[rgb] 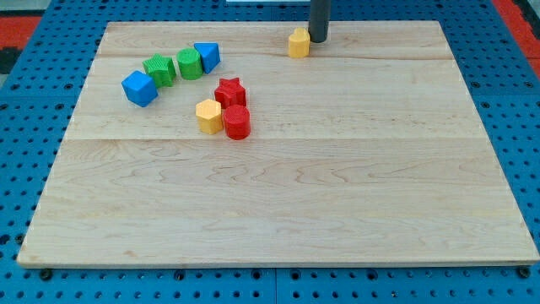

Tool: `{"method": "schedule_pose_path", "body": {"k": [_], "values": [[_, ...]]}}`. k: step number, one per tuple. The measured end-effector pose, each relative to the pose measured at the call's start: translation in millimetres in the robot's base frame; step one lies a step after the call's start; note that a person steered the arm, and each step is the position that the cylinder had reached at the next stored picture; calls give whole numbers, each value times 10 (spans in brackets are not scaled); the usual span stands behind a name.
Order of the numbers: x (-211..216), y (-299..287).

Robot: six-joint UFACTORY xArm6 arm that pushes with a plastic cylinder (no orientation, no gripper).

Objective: Slide the heart to the top of the green star

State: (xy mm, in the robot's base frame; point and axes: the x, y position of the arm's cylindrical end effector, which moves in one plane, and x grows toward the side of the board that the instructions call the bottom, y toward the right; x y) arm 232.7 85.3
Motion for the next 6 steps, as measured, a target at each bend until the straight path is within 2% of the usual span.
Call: {"method": "schedule_pose_path", "body": {"k": [1, 2, 3, 4, 5, 6], "values": [[17, 499], [27, 281], [247, -273], [15, -1259], [159, -856], [-246, -835]]}}
